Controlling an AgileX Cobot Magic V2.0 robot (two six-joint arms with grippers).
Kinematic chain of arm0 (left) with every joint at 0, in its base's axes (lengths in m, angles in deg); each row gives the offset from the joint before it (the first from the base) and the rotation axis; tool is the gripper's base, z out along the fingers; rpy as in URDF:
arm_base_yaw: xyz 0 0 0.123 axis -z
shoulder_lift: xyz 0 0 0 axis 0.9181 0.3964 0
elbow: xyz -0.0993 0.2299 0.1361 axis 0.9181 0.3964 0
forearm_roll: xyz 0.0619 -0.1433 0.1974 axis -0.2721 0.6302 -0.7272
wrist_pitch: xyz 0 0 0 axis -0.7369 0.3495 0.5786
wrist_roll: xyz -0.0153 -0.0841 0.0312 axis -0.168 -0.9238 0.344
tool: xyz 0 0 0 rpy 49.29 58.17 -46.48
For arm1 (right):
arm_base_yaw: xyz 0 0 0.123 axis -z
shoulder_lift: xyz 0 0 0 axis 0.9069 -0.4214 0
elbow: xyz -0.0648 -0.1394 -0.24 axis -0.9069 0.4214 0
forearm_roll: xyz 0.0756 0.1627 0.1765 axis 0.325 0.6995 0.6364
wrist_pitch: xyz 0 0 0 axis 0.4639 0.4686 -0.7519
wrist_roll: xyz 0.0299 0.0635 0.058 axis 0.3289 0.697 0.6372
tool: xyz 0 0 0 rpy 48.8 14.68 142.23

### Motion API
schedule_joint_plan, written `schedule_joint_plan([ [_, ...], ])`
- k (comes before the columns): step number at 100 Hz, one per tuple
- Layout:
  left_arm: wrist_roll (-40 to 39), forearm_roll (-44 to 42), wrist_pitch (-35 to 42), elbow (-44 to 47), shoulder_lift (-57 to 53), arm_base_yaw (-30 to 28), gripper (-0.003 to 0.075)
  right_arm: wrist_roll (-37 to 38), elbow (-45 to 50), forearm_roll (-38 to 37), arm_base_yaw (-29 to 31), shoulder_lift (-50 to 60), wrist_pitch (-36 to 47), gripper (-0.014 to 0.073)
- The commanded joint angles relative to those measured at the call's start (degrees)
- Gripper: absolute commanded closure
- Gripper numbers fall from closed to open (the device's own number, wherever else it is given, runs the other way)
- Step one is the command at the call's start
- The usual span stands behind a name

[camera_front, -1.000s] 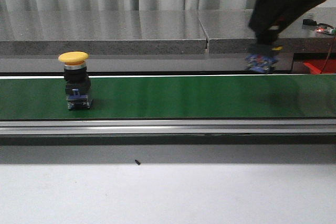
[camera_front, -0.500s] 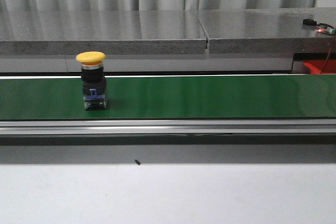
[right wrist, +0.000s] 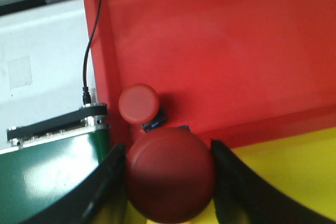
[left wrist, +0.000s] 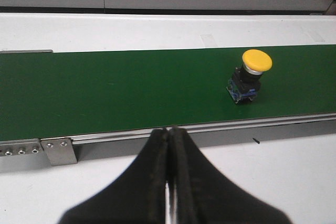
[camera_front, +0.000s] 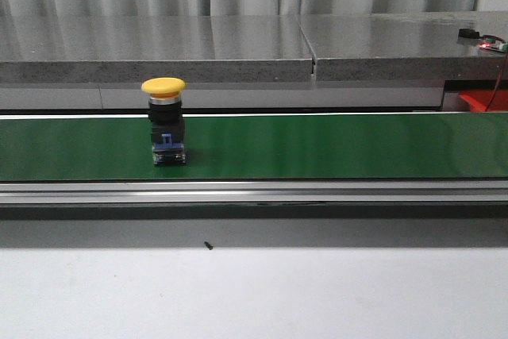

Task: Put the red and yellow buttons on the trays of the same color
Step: 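Lower the red button into the red tray and open the right gripper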

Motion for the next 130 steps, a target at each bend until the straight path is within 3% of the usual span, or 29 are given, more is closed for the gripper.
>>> schedule_joint_plan([
  [1, -0.31, 0.97, 3.77, -1.61, 0.26, 0.43, 0.0739, 0.02, -4.36, 2.22, -0.52, -0.38, 4.78, 0.0504],
  [53, -0.31, 0.97, 3.77, -1.61, 0.26, 0.43, 0.0739, -0.18, -36.12, 0.96, -7.09, -25.01, -6.88, 0.0504],
  [114, -0.31, 0.97, 3.77, -1.61, 0.26, 0.43, 0.0738, -0.85, -38.07, -2.43, -8.20, -33.13, -7.35, 0.0501],
  [124, -0.31, 0.97, 3.77, -1.61, 0.26, 0.43, 0.0739, -0.89, -38.07, -2.43, -8.20, -33.13, -7.59, 0.0410],
  [130, -0.31, 0.97, 3.77, -1.61, 0.26, 0.43, 0.0738, -0.99, -38.07, -2.49, -8.20, -33.13, -8.24, 0.0274],
])
